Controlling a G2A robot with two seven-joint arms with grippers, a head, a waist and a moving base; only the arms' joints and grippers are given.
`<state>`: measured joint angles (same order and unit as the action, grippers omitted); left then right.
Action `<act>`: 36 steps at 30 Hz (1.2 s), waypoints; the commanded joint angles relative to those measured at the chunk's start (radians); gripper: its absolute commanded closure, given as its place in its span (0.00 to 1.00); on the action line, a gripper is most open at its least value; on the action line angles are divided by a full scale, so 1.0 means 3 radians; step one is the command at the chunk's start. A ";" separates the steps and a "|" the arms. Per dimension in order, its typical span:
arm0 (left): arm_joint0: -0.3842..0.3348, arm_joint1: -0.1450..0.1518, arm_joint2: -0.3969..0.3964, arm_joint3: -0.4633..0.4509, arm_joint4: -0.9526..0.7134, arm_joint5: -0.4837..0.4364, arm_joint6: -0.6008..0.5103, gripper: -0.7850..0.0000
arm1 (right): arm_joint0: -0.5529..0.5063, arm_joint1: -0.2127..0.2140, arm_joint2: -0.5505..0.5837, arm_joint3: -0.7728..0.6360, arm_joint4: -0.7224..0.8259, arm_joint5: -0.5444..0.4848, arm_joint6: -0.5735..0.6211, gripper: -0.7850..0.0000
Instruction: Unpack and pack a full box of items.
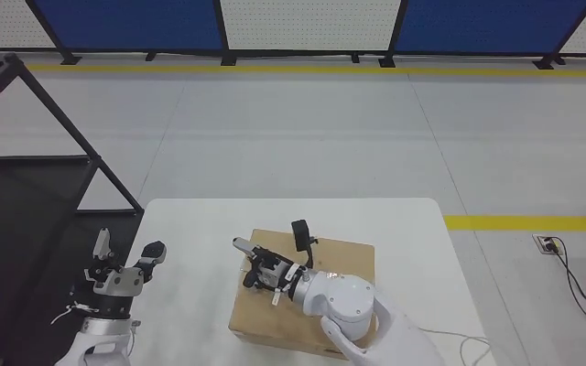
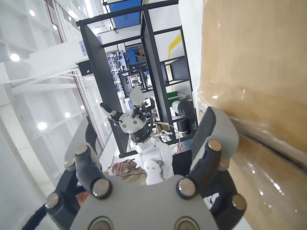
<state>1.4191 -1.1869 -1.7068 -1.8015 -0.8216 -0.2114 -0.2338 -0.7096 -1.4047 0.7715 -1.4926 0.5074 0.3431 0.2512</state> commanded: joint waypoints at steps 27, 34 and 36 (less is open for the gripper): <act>0.0000 0.0000 0.0001 0.0000 0.0001 -0.0001 0.0001 0.00 | -0.1031 0.0225 0.0909 -0.0884 -0.0560 0.0312 0.0030 0.00; 0.0000 0.0000 0.0001 0.0000 0.0001 -0.0001 0.0001 0.00 | -0.1436 0.0299 0.1288 -0.1189 -0.0617 0.0287 0.0018 0.00; 0.0000 0.0000 0.0001 0.0000 0.0001 -0.0001 0.0001 0.00 | -0.1578 0.0319 0.1410 -0.1286 -0.0621 0.0257 -0.0010 0.00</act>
<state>1.4191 -1.1870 -1.7066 -1.8016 -0.8214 -0.2117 -0.2334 -1.1604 -1.3118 1.1747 -1.8642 0.3209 0.4247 0.2521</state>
